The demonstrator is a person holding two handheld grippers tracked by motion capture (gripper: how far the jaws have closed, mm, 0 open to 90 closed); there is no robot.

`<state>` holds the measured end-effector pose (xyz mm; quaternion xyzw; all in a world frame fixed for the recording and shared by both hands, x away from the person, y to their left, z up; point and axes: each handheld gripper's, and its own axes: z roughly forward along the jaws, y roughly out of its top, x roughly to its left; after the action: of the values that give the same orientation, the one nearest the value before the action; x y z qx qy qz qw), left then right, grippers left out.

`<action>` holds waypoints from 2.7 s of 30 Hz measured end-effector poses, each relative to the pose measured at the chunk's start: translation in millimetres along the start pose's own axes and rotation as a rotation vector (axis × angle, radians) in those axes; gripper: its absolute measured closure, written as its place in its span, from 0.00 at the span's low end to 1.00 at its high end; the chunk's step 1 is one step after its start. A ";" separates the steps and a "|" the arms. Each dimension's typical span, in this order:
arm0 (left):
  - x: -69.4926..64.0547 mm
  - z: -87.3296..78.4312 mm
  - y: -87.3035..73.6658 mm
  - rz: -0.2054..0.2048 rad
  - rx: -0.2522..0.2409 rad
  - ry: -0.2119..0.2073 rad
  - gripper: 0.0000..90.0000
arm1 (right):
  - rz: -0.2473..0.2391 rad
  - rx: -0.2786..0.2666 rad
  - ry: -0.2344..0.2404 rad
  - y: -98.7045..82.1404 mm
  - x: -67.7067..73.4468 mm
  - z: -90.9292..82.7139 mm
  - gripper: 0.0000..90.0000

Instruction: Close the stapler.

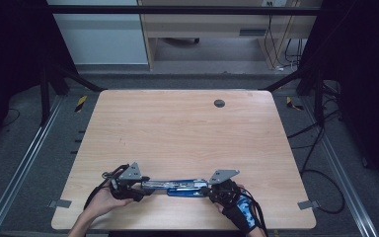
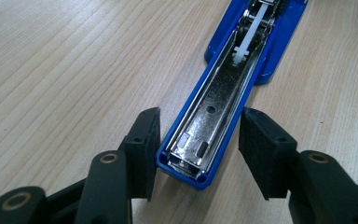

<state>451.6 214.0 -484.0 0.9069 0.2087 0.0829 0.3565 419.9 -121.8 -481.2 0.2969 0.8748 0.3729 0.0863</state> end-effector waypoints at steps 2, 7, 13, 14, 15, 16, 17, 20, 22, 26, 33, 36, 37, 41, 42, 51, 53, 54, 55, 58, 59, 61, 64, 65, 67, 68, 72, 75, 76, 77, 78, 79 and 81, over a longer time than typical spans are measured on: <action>0.2 -0.1 0.1 0.000 0.001 -0.001 0.55 | 0.005 0.001 -0.006 -0.3 -0.5 0.7 1.00; 0.1 -0.2 0.2 0.004 0.001 -0.001 0.55 | 0.001 0.004 -0.005 -0.6 -1.8 1.6 1.00; 0.2 -0.4 0.5 0.008 0.004 -0.002 0.55 | 0.005 0.005 -0.006 -0.6 -1.9 1.8 1.00; 0.1 -0.5 0.7 0.009 0.005 -0.002 0.55 | 0.005 0.005 -0.006 -0.6 -1.9 1.8 1.00; -0.1 -0.6 0.8 0.012 0.007 0.000 0.55 | 0.002 0.003 -0.006 -0.6 -1.9 1.9 1.00; 0.0 -0.6 0.9 0.013 0.008 -0.001 0.56 | 0.001 0.002 -0.006 -0.6 -1.9 2.1 1.00; 0.1 -0.7 1.0 0.015 0.009 0.000 0.56 | 0.002 0.002 -0.006 -0.5 -2.0 2.1 1.00; 0.9 -1.3 2.3 0.034 0.021 -0.008 0.57 | 0.003 0.004 -0.007 -0.3 -1.8 2.2 1.00; 1.5 -2.0 3.7 0.051 0.033 -0.012 0.57 | 0.002 0.003 -0.007 -0.3 -1.8 2.4 1.00; 3.0 -3.0 5.1 0.070 0.050 -0.023 0.58 | 0.003 0.001 -0.006 -0.2 -2.1 2.7 1.00; 4.8 -5.8 7.8 0.080 0.059 -0.039 0.60 | 0.005 0.001 -0.008 0.0 -2.3 2.9 1.00; 4.0 -7.7 10.2 0.091 0.066 -0.036 0.60 | 0.006 0.001 -0.006 0.0 -2.1 2.9 1.00; 3.9 -9.1 12.0 0.094 0.066 -0.039 0.60 | 0.007 0.001 -0.007 0.1 -1.9 2.9 1.00; 4.0 -13.6 17.7 0.102 0.068 -0.039 0.60 | 0.006 0.001 -0.007 0.1 -2.0 2.9 1.00; 4.0 -13.7 18.5 0.102 0.072 -0.040 0.60 | 0.006 0.001 -0.007 0.1 -2.0 2.9 1.00; 3.4 -17.2 23.0 0.125 0.082 -0.046 0.62 | 0.006 0.001 -0.008 0.2 -1.8 3.0 1.00; 3.6 -19.2 24.8 0.129 0.073 -0.050 0.62 | 0.007 0.001 -0.007 0.2 -1.9 3.0 1.00; 3.3 -20.1 25.5 0.130 0.070 -0.049 0.62 | 0.002 0.000 -0.006 0.1 -2.3 2.9 1.00; 2.9 -20.8 26.4 0.136 0.069 -0.047 0.62 | 0.003 0.000 -0.006 0.2 -2.2 3.0 1.00; 2.5 -23.0 28.7 0.134 0.061 -0.050 0.62 | 0.004 -0.002 -0.005 0.2 -2.0 3.3 1.00; 2.9 -24.6 29.4 0.116 0.040 -0.059 0.63 | 0.005 0.001 -0.007 0.2 -1.9 3.0 1.00; 3.5 -27.5 31.5 0.110 0.018 -0.067 0.64 | 0.005 0.003 -0.007 0.3 -1.6 2.9 1.00; 0.4 -25.9 35.2 0.146 0.067 -0.043 0.63 | 0.015 0.005 -0.006 0.7 -0.9 2.9 1.00; 1.1 -25.5 34.8 0.140 0.068 -0.047 0.63 | 0.005 0.001 -0.005 0.4 -1.8 3.1 1.00; 2.8 -25.0 33.3 0.132 0.068 -0.055 0.63 | 0.009 0.003 -0.007 0.6 -1.3 3.1 1.00; 3.5 -24.7 32.5 0.128 0.063 -0.061 0.63 | 0.005 0.002 -0.006 0.5 -1.7 3.1 1.00; 4.3 -24.6 31.7 0.125 0.059 -0.062 0.63 | 0.002 0.001 -0.004 0.5 -2.1 3.3 1.00; 4.6 -24.4 31.6 0.116 0.050 -0.067 0.63 | 0.003 0.001 -0.005 0.6 -1.8 3.3 1.00; 4.7 -24.2 31.4 0.115 0.048 -0.068 0.63 | 0.002 0.001 -0.004 0.5 -2.0 3.3 1.00; 5.2 -24.5 31.3 0.123 0.053 -0.068 0.63 | 0.004 0.001 -0.005 0.6 -1.8 3.2 1.00; 5.2 -24.5 31.1 0.123 0.051 -0.067 0.63 | 0.002 0.001 -0.004 0.6 -1.9 3.3 1.00; 5.0 -24.6 31.1 0.123 0.051 -0.067 0.63 | 0.001 0.001 -0.007 0.5 -1.8 3.3 1.00; 4.9 -24.7 31.2 0.124 0.052 -0.066 0.63 | 0.003 0.003 -0.008 0.6 -1.6 3.2 1.00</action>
<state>458.6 210.7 -444.7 0.9293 0.1424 0.0696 0.3337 422.6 -120.5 -483.2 0.2998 0.8746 0.3706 0.0888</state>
